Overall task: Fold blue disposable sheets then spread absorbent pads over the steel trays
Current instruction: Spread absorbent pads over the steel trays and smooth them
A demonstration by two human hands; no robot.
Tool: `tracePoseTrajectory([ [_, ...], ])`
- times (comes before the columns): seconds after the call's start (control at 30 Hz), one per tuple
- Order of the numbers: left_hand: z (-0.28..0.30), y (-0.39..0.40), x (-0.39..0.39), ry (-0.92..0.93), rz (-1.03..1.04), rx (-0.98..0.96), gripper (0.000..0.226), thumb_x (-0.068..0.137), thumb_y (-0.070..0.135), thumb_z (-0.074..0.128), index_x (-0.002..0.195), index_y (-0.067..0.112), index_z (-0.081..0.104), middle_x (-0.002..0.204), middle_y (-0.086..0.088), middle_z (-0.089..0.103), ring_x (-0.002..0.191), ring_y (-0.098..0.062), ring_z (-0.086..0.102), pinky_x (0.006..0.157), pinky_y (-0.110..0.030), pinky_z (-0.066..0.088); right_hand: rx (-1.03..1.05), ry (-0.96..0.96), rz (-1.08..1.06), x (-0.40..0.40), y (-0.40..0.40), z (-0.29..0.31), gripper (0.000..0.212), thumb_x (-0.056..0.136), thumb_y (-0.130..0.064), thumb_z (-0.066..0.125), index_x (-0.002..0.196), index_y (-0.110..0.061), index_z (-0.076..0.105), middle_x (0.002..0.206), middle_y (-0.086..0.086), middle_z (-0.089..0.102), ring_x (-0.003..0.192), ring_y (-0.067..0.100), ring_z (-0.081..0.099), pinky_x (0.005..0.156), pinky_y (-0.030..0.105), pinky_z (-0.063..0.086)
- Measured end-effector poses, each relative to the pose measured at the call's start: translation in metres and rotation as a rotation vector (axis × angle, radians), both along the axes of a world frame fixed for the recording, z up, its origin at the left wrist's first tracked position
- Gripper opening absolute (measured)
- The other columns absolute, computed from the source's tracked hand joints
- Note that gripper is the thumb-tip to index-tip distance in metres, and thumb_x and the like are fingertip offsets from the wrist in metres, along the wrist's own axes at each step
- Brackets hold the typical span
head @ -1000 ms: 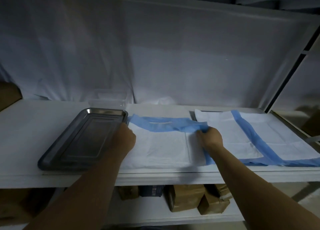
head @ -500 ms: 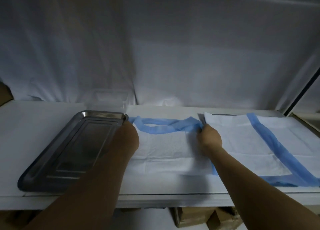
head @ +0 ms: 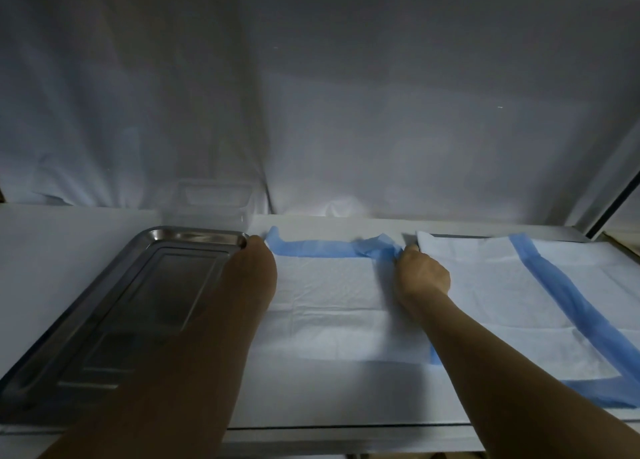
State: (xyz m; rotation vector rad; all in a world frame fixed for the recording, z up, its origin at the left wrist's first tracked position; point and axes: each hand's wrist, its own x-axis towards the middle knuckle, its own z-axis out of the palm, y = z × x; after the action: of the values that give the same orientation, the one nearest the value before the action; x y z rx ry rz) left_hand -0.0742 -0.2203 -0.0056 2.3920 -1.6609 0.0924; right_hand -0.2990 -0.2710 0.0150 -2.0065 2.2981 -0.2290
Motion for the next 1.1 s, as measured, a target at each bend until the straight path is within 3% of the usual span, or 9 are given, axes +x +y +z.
tracePoseTrajectory([
  [0.1, 0.002, 0.001, 0.004, 0.242, 0.062, -0.147, 0.019, 0.088, 0.008, 0.042, 0.098, 0.004, 0.057, 0.079, -0.006, 0.06, 0.072, -0.022, 0.064, 0.056, -0.024, 0.049, 0.009, 0.022, 0.0, 0.002, -0.008, -0.001, 0.033, 0.102, -0.023, 0.031, 0.126, -0.009, 0.049, 0.122, 0.011, 0.062, 0.111, 0.029, 0.06, 0.09, 0.034, 0.047],
  [0.2, -0.004, -0.007, 0.006, 0.009, 0.01, -0.07, 0.014, 0.057, 0.005, 0.072, 0.067, 0.006, 0.062, 0.053, -0.007, 0.055, 0.042, -0.023, 0.059, 0.036, -0.018, 0.04, 0.033, 0.023, -0.003, 0.002, -0.015, -0.003, 0.033, 0.102, -0.025, 0.034, 0.126, -0.01, 0.052, 0.121, 0.01, 0.062, 0.111, 0.028, 0.06, 0.089, 0.032, 0.047],
  [0.33, -0.003, -0.015, 0.005, 0.018, 0.047, -0.067, 0.032, 0.096, 0.025, 0.042, 0.065, 0.027, 0.033, 0.072, 0.0, 0.051, 0.095, -0.032, 0.063, 0.058, -0.025, 0.038, 0.076, 0.062, 0.007, 0.003, -0.018, -0.005, 0.031, 0.101, -0.023, 0.039, 0.124, -0.013, 0.057, 0.122, 0.007, 0.063, 0.113, 0.025, 0.06, 0.089, 0.03, 0.046],
  [0.47, 0.007, -0.002, -0.004, 0.168, 0.037, -0.113, 0.013, 0.094, 0.012, 0.048, 0.106, 0.009, 0.049, 0.101, -0.008, 0.065, 0.092, -0.023, 0.069, 0.073, -0.029, 0.054, 0.104, 0.111, 0.033, 0.004, -0.017, -0.005, 0.029, 0.101, -0.023, 0.041, 0.122, -0.013, 0.058, 0.121, 0.006, 0.063, 0.112, 0.023, 0.06, 0.088, 0.03, 0.047],
  [0.53, 0.013, 0.001, -0.01, 0.176, 0.011, -0.121, 0.02, 0.083, 0.01, 0.058, 0.102, 0.014, 0.055, 0.091, -0.004, 0.064, 0.08, -0.022, 0.069, 0.061, -0.031, 0.054, 0.105, 0.13, 0.042, 0.005, -0.017, -0.005, 0.029, 0.101, -0.023, 0.041, 0.122, -0.013, 0.058, 0.122, 0.006, 0.063, 0.112, 0.023, 0.06, 0.089, 0.029, 0.047],
  [0.6, 0.025, 0.007, -0.019, -0.131, -0.035, -0.067, 0.021, 0.068, 0.011, 0.068, 0.087, 0.019, 0.064, 0.081, -0.004, 0.06, 0.07, -0.023, 0.063, 0.048, -0.029, 0.048, 0.101, 0.147, 0.047, 0.006, -0.018, -0.006, 0.029, 0.101, -0.023, 0.04, 0.122, -0.013, 0.058, 0.122, 0.006, 0.062, 0.112, 0.022, 0.06, 0.089, 0.029, 0.047],
  [0.73, 0.019, 0.029, -0.052, -0.086, -0.204, 0.077, 0.026, 0.094, 0.027, 0.048, 0.114, 0.012, 0.058, 0.123, -0.007, 0.047, 0.114, -0.025, 0.046, 0.086, -0.036, 0.044, 0.137, 0.097, 0.014, 0.005, -0.019, -0.003, 0.031, 0.101, -0.023, 0.04, 0.122, -0.011, 0.058, 0.123, 0.009, 0.062, 0.113, 0.025, 0.059, 0.091, 0.031, 0.047],
  [0.93, 0.009, 0.06, -0.068, -0.011, -0.163, 0.205, 0.039, 0.097, 0.04, 0.038, 0.121, 0.014, 0.054, 0.129, -0.006, 0.046, 0.12, -0.024, 0.04, 0.092, -0.038, 0.039, -0.176, 0.214, 0.096, 0.015, 0.003, 0.001, 0.032, 0.095, -0.026, 0.049, 0.125, -0.014, 0.046, 0.124, 0.008, 0.051, 0.116, 0.027, 0.051, 0.087, 0.035, 0.044],
  [1.1, -0.003, 0.071, -0.069, -0.008, -0.134, 0.208, 0.046, 0.095, 0.037, 0.039, 0.139, 0.022, 0.038, 0.146, -0.004, 0.033, 0.137, -0.027, 0.025, 0.108, -0.05, 0.025, -0.065, -0.405, 0.538, 0.063, 0.071, -0.006, 0.05, 0.097, -0.039, 0.034, 0.139, -0.013, 0.042, 0.142, 0.009, 0.045, 0.127, 0.027, 0.045, 0.106, 0.034, 0.032],
])
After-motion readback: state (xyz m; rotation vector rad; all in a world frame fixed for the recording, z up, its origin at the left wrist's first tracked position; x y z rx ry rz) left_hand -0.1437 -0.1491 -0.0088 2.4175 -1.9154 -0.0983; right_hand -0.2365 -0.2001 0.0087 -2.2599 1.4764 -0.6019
